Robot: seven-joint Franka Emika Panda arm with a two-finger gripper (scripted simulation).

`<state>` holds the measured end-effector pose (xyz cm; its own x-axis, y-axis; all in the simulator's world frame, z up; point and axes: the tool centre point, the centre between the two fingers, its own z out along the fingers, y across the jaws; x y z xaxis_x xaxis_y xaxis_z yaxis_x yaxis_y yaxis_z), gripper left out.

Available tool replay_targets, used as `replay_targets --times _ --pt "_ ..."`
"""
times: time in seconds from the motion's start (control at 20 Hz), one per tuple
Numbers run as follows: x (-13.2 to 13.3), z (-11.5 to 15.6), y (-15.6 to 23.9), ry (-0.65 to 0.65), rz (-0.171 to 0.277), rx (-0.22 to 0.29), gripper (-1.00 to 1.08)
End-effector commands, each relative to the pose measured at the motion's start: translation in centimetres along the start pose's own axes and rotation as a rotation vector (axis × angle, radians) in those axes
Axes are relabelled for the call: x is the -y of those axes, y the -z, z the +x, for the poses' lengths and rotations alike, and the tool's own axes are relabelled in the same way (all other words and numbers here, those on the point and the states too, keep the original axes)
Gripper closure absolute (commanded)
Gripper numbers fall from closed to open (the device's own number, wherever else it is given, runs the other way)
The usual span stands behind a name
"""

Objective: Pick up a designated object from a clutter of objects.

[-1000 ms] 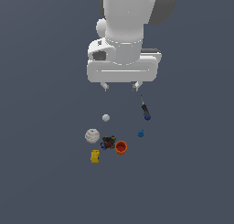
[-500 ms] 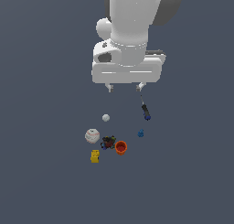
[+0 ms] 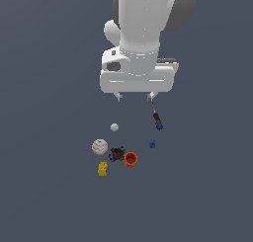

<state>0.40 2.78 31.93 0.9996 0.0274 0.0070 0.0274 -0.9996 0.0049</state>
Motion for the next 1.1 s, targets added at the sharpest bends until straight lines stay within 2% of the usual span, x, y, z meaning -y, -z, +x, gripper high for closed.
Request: replay_targets --times 0.0,0.45,0.75,1.05 --pt "-0.2 0.0 -0.9 -0.028 0.006 0.002 -0.92" --pt "-1.4 -0.5 -6.9 -0.230 0.039 0.010 -0.92" --pt "-3.1 -1.9 -12.8 -0.449 0.054 0.019 -0.92" --pt "-5.2 -4.3 -18.3 -0.683 0.047 0.023 -0.92"
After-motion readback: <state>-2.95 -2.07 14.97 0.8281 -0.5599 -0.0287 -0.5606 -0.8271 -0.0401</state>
